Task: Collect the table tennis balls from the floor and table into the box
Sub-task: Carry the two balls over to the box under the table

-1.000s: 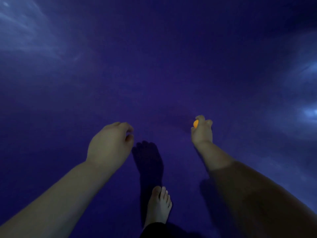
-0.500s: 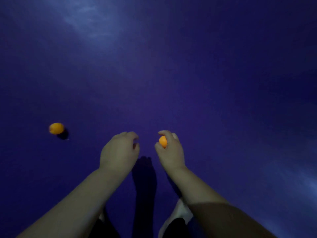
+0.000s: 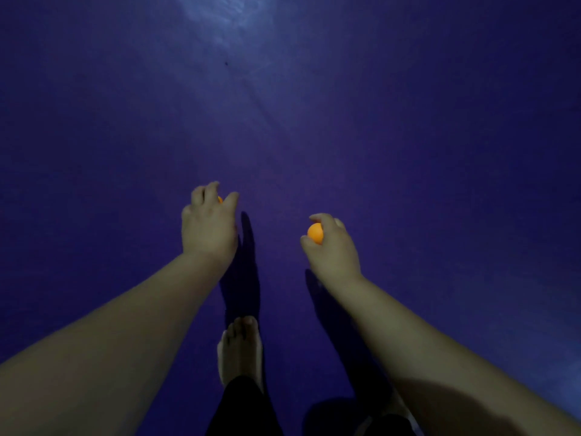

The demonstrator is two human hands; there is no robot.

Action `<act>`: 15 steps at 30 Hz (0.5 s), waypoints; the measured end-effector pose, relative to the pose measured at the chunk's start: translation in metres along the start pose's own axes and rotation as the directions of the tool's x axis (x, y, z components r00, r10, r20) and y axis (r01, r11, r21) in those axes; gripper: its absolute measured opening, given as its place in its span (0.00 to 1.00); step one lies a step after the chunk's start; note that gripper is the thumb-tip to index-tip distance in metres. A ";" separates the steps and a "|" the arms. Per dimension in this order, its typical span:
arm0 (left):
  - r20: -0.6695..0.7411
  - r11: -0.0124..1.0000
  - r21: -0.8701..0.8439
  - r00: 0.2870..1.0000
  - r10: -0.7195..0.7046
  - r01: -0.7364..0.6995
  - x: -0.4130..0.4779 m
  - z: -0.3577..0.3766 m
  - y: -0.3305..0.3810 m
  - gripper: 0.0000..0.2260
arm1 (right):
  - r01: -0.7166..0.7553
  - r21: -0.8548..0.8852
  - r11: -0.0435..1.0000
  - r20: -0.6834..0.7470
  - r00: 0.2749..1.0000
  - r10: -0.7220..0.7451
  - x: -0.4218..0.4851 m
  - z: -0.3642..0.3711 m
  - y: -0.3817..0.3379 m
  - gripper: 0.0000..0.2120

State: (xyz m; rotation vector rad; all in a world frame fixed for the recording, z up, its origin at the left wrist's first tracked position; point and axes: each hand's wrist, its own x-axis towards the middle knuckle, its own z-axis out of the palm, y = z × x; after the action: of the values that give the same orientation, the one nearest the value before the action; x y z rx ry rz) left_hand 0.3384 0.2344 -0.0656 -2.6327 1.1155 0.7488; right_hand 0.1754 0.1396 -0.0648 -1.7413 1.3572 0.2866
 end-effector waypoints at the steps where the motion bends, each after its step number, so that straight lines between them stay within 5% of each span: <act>1: -0.006 1.000 -0.002 1.000 -0.012 0.012 0.006 0.003 -0.003 0.23 | -0.003 0.000 1.000 0.004 1.000 0.003 0.000 0.003 0.001 0.19; 11: 0.164 0.985 -0.139 0.983 -0.082 0.105 0.005 0.016 -0.005 0.09 | -0.052 0.012 0.999 0.053 0.997 0.052 -0.011 0.002 0.002 0.19; 15: 0.176 0.993 -0.119 0.984 0.000 0.021 -0.038 -0.016 0.023 0.11 | -0.086 0.023 0.996 0.050 0.995 0.085 -0.031 -0.032 -0.005 0.19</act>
State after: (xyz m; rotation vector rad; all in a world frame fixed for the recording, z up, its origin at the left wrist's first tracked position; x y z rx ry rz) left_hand 0.3055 0.2367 -0.0319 -2.6041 1.0373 1.0539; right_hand 0.1580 0.1366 -0.0236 -1.6474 1.3961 0.3566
